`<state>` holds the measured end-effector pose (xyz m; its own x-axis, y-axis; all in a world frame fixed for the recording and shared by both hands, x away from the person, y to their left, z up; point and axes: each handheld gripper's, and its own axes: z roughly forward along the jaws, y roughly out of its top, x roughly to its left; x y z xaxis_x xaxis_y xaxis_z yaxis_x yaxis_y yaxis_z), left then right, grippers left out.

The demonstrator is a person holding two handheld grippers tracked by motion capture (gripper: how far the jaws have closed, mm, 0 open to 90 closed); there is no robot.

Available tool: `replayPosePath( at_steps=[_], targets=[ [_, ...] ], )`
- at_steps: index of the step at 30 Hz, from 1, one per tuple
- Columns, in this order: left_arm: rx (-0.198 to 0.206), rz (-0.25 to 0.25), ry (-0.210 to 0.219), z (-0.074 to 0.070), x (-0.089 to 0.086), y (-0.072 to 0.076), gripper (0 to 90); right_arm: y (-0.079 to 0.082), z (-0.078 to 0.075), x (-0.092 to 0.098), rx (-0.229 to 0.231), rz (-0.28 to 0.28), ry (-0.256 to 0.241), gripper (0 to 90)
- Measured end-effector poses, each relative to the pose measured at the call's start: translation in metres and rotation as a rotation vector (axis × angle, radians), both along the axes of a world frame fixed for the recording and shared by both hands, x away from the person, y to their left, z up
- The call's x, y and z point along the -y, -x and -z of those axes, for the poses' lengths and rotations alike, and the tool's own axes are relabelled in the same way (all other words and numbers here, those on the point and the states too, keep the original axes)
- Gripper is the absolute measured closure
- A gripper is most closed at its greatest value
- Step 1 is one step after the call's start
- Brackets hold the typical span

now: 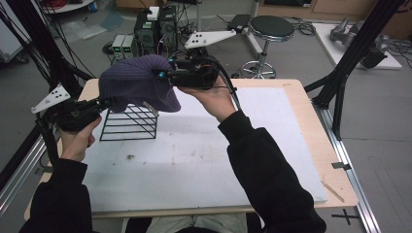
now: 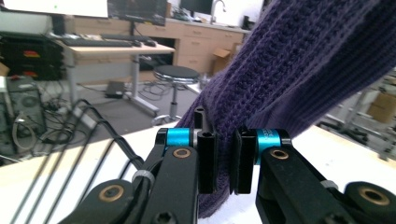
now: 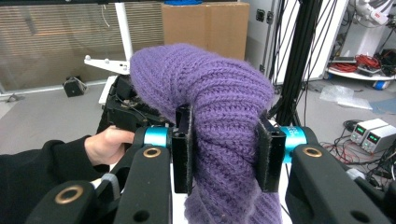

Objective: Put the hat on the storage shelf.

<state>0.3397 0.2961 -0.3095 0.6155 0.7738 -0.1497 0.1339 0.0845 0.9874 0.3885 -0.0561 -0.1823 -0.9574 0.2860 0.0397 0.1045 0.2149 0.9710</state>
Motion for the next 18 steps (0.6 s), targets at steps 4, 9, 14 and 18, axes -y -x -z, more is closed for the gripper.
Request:
replayPosePath(
  at_steps=[4,9,14,18],
  targets=[
    [0.006,-0.028,0.004,-0.004,-0.004,-0.002,83.6,-0.001,-0.002,-0.003,0.0,0.001,0.0,65.4],
    [0.015,-0.063,0.016,-0.008,-0.006,-0.004,83.6,-0.002,-0.005,-0.009,0.0,0.002,-0.009,65.4],
    [0.018,-0.091,0.02,-0.01,-0.011,-0.002,83.6,0.0,-0.011,-0.017,-0.007,-0.002,0.002,65.4],
    [0.026,-0.108,0.023,-0.01,-0.017,0.003,83.6,0.003,-0.013,-0.026,-0.003,-0.022,0.013,65.0]
  ],
)
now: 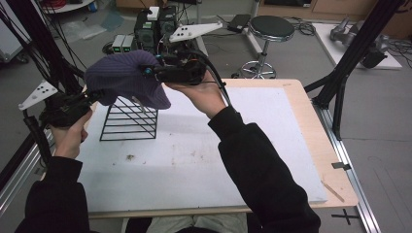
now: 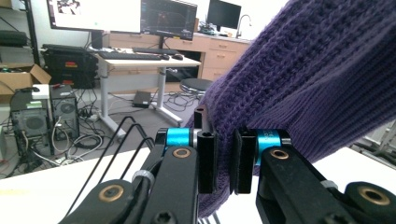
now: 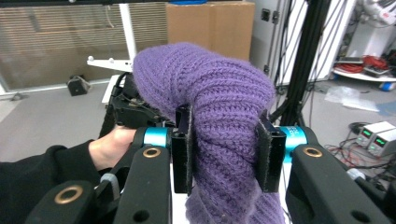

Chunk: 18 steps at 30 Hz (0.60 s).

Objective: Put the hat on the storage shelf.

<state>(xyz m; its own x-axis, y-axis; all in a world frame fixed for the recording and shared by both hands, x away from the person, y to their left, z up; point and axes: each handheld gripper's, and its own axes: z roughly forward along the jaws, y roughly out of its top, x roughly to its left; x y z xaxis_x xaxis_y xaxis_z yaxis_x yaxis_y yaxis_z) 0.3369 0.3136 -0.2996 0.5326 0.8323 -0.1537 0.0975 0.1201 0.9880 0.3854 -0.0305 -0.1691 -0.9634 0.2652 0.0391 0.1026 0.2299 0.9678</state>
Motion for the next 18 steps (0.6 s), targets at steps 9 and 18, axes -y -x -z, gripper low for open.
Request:
replayPosePath(
  at_steps=[9,18],
  targets=[
    [-0.015,-0.03,0.02,0.012,-0.016,0.006,83.5,0.0,0.008,-0.017,-0.025,-0.03,0.036,64.4],
    [-0.057,-0.042,0.011,0.027,-0.022,0.006,83.5,-0.006,0.018,-0.027,-0.033,-0.023,0.07,64.1]
  ],
)
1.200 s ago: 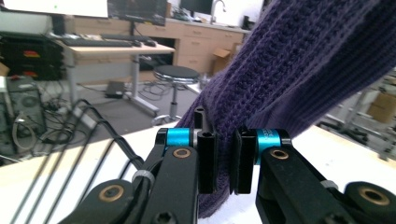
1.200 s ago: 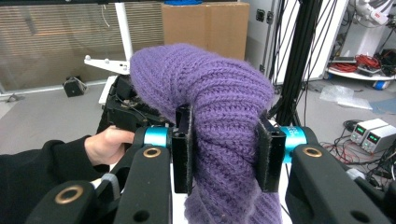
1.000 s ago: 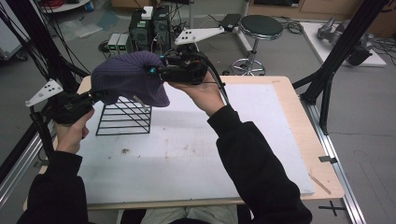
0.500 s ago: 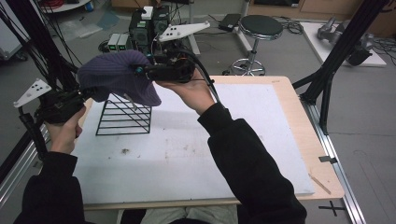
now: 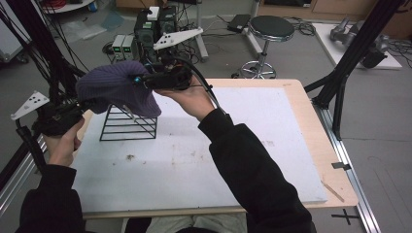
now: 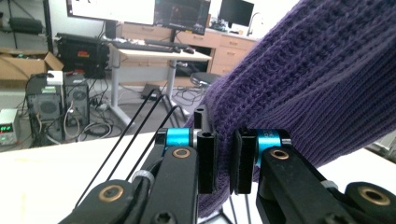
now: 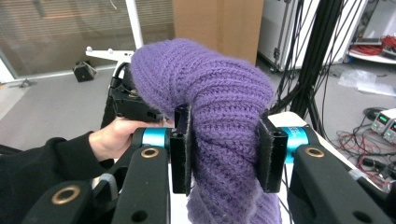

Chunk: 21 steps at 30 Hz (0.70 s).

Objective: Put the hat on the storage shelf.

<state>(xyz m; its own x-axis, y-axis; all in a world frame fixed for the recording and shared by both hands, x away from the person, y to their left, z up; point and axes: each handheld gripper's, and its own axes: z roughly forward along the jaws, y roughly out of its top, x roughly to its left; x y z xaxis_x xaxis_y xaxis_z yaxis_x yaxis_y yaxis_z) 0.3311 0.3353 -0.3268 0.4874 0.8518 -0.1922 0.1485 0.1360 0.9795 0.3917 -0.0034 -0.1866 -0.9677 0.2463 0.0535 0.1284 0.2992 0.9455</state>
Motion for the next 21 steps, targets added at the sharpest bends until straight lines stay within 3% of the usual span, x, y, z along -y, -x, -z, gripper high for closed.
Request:
replayPosePath(
  at_steps=[7,14,21],
  targets=[
    [-0.058,-0.03,0.022,0.021,-0.007,-0.007,83.4,-0.011,0.015,-0.016,-0.025,0.025,0.053,64.0],
    [-0.091,-0.054,-0.004,0.035,-0.009,-0.009,83.4,-0.019,0.029,-0.027,-0.032,0.06,0.098,64.1],
    [-0.134,-0.079,-0.025,0.05,-0.013,-0.01,83.4,-0.025,0.05,-0.033,-0.067,0.095,0.109,64.3]
  ],
)
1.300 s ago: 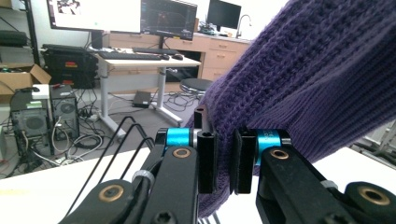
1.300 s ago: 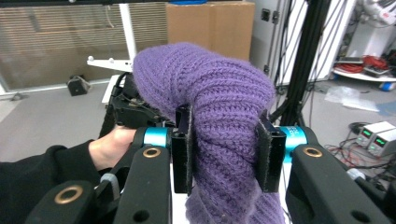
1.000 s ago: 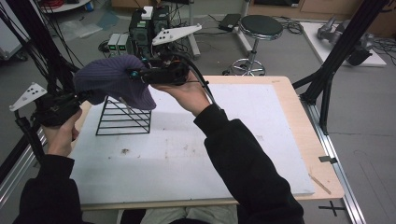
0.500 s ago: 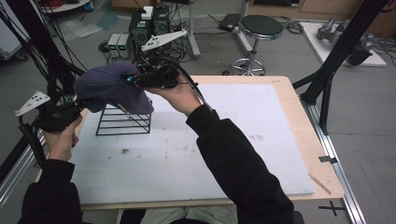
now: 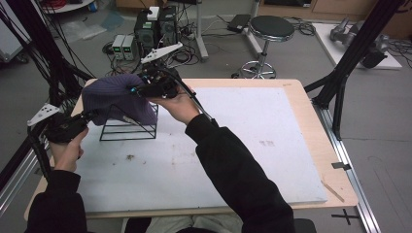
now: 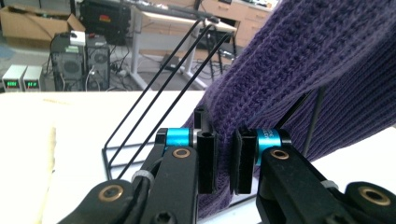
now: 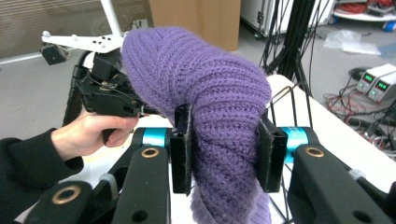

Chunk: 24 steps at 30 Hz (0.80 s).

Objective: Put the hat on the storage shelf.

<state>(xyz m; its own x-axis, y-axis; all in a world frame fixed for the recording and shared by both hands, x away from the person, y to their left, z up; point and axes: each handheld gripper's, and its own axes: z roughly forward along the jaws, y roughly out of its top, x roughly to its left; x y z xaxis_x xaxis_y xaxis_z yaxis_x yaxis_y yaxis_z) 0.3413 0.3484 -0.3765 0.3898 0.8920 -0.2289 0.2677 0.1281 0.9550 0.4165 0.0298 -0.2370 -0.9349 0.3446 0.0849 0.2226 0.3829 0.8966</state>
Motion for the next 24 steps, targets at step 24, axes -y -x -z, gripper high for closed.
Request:
replayPosePath(
  at_steps=[24],
  targets=[
    [-0.136,-0.015,-0.044,0.038,-0.003,-0.009,82.8,-0.016,0.041,-0.022,-0.107,0.096,0.093,63.0]
  ],
)
